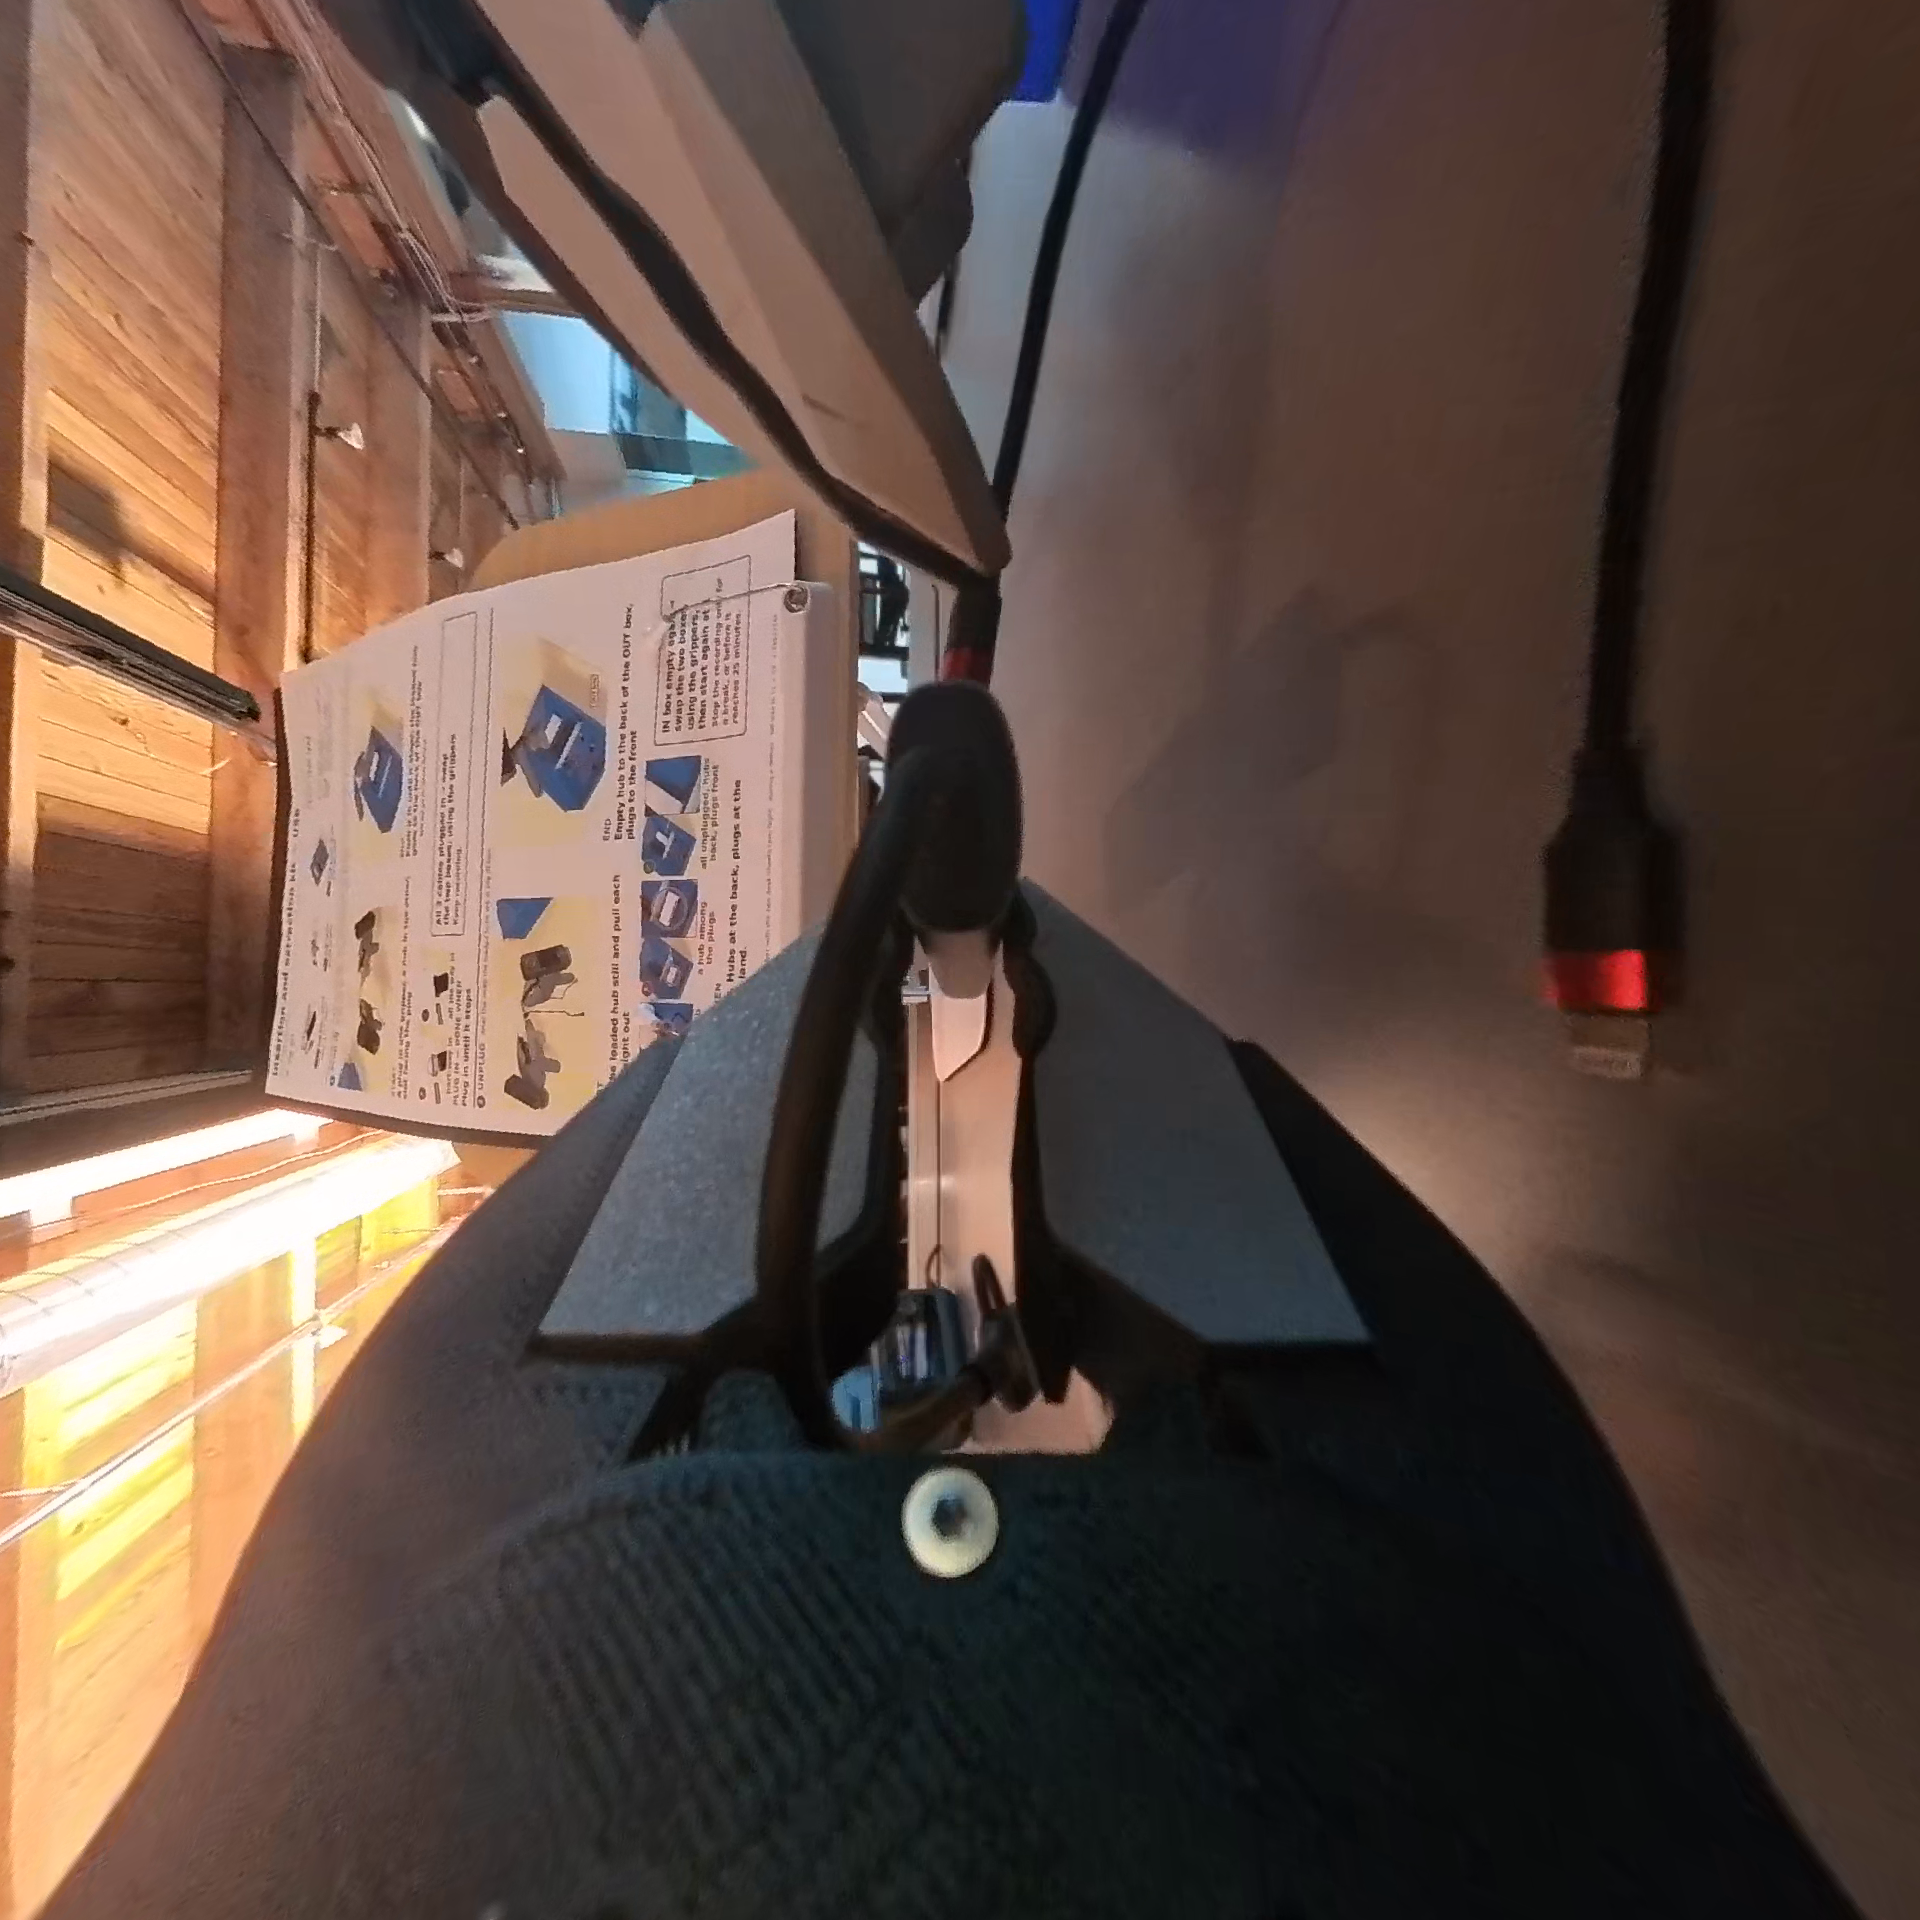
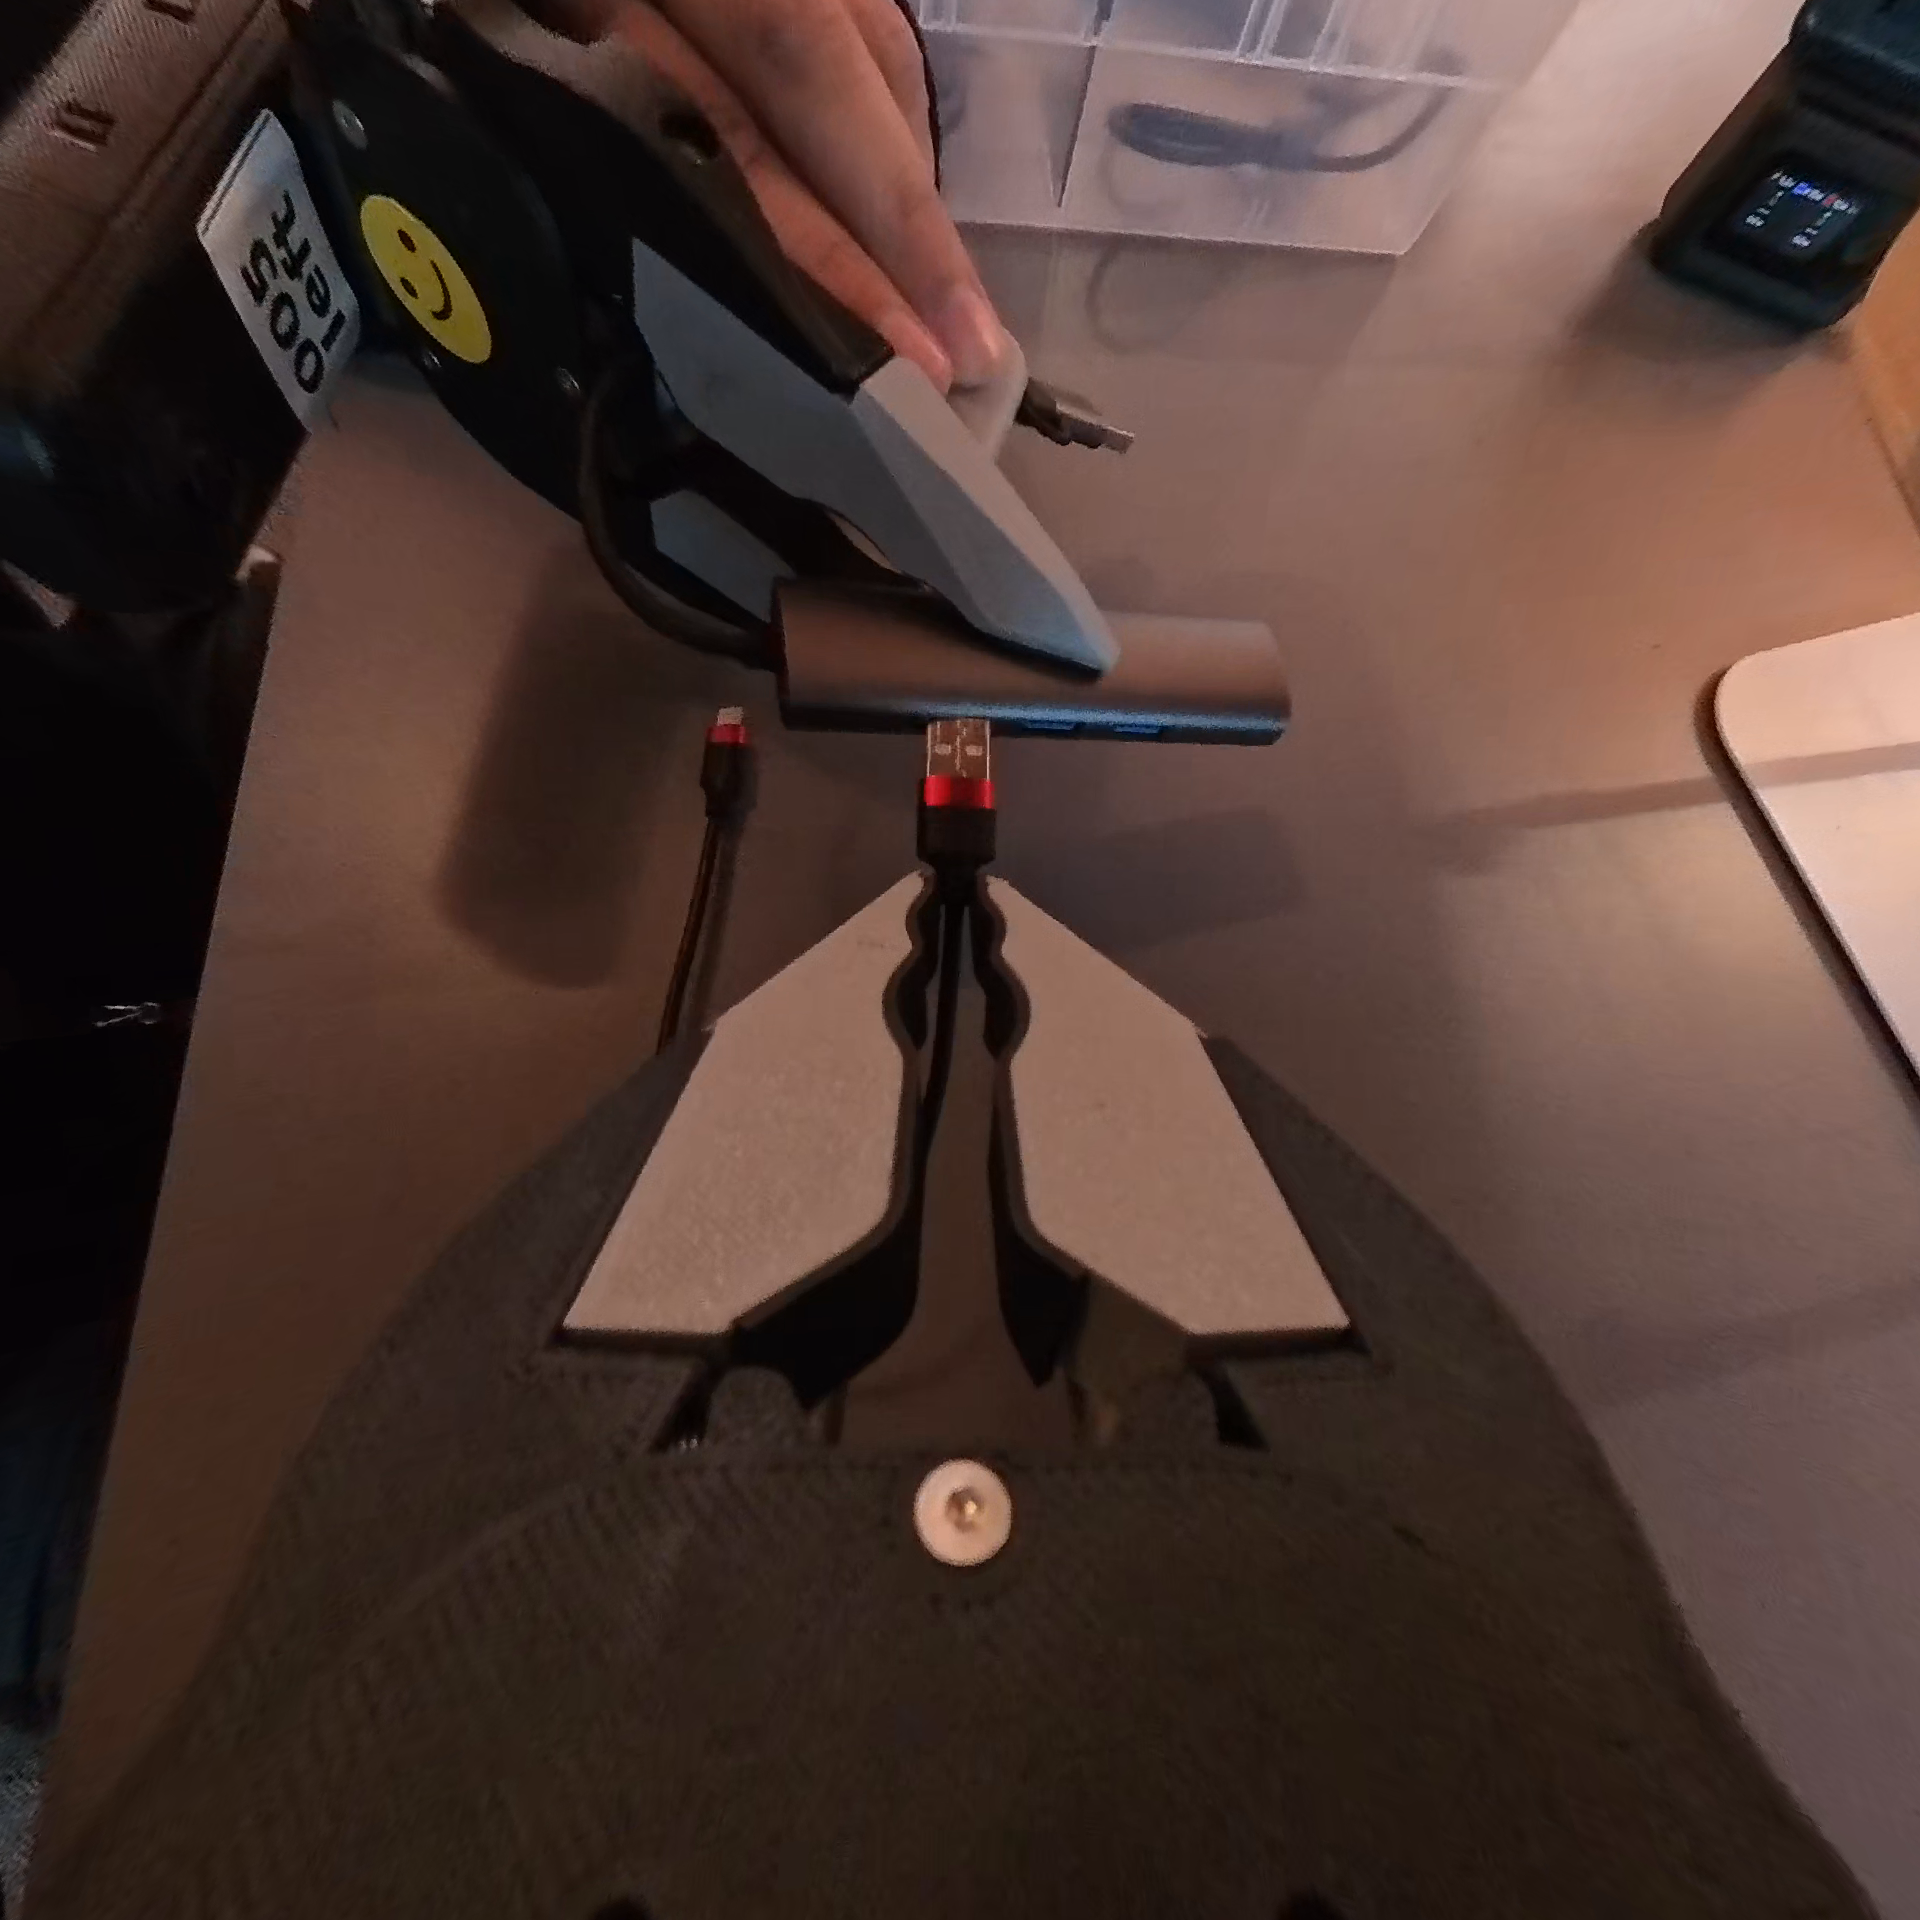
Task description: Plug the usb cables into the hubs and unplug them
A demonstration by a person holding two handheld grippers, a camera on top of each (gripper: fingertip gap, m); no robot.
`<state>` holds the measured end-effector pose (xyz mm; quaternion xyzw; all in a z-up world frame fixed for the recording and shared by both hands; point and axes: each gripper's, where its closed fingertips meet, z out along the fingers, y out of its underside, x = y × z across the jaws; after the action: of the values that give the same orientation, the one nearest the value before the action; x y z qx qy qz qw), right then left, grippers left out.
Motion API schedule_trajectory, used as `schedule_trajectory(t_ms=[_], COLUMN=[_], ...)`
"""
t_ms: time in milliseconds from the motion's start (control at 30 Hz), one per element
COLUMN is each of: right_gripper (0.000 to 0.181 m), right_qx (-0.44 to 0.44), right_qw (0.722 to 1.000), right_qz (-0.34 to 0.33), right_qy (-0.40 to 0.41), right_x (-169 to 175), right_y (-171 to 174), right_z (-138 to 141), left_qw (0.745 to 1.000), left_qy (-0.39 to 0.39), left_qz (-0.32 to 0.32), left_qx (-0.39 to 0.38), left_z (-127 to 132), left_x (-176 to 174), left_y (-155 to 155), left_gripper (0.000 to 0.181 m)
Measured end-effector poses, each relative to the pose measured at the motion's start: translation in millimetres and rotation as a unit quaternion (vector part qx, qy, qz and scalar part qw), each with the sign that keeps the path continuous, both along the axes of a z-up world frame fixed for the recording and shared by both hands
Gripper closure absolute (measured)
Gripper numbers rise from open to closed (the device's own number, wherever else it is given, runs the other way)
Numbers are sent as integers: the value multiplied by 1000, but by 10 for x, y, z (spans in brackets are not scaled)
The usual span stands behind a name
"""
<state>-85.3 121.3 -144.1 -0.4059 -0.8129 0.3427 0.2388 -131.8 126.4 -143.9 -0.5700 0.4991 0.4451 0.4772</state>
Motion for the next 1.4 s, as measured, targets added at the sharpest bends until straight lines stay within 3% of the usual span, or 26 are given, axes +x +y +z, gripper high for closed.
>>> schedule_trajectory(t_ms=[267, 767, 933, 1400], right_gripper=[179, 179, 179, 179], right_qx=[28, -68, -43, -106], right_qw=[999, 997, 998, 994], right_qz=[14, 19, 20, 16], right_qy=[-23, -25, -39, -17], right_x=[52, 41, 47, 0], right_y=[-14, -31, -38, -20], right_z=[-125, -51, -175, -135], left_qw=[999, 998, 997, 998], left_qy=[49, 57, 68, 21], left_qz=[-2, -2, 2, 34], left_qx=[-9, -26, -40, -53], left_z=[-91, -168, -246, -262], left_x=[52, 94, 89, 35], left_y=[0, -17, -11, 19], left_gripper=[167, 167, 167, 167])
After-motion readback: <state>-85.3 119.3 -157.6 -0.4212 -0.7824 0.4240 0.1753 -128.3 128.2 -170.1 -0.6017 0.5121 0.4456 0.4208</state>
